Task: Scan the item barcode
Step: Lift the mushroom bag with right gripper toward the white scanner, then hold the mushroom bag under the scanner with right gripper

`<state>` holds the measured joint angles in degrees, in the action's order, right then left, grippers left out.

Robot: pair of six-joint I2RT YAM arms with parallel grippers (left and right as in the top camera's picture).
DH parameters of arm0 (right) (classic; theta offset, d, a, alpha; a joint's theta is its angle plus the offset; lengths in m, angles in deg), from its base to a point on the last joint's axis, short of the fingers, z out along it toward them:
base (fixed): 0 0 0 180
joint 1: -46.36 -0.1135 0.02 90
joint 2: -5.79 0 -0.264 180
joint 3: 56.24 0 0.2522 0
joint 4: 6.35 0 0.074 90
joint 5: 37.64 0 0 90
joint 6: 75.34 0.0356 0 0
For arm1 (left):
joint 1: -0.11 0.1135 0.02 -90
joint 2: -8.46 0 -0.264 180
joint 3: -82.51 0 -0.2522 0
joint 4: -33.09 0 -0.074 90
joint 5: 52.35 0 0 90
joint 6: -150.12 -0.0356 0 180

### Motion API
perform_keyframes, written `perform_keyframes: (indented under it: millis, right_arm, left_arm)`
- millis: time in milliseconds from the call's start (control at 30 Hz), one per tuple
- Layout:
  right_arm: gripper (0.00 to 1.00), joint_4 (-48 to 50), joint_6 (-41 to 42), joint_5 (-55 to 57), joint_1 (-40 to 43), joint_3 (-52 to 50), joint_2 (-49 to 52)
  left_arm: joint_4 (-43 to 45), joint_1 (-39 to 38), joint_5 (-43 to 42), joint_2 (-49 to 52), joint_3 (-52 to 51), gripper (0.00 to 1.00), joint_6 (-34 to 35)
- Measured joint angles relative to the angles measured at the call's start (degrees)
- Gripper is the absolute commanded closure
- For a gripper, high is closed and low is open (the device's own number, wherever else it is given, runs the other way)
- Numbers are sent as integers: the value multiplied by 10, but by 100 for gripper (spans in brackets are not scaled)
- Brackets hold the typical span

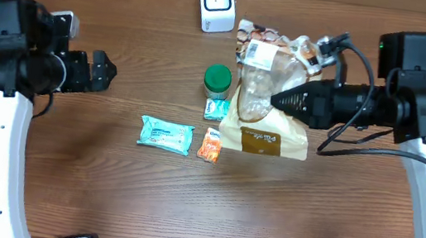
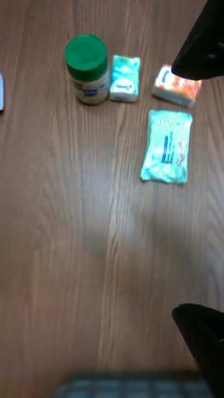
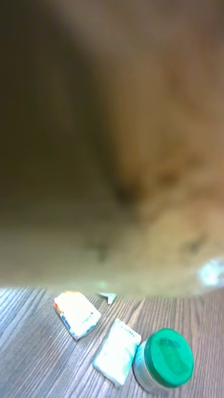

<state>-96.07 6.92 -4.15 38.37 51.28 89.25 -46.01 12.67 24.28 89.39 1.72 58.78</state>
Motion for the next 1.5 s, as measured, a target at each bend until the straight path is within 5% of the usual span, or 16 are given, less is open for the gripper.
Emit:
perform_keyframes:
  millis: [267,567,767,900,1100,1367,1500]
  right_arm:
    - [96,9,-43,-13,-47,0,0]
    - [96,27,-89,-145,-52,0,0]
    - [96,79,-49,-130,-53,1,0]
    - [96,104,31,-24,-69,34,3]
    - [96,109,86,211,-129,213,38]
    - [96,284,32,616,-211,285,146]
    - [96,375,-32,732,-220,285,239]
  left_arm:
    - [-3,14,63,0,30,0,-78]
    - [-3,14,113,0,30,0,-92]
    - [-3,14,119,0,30,0,-92]
    - [-3,14,120,0,30,0,-92]
    - [-3,14,120,0,30,0,-92]
    - [-3,14,120,0,30,0,-92]
    - [-4,14,120,0,30,0,-92]
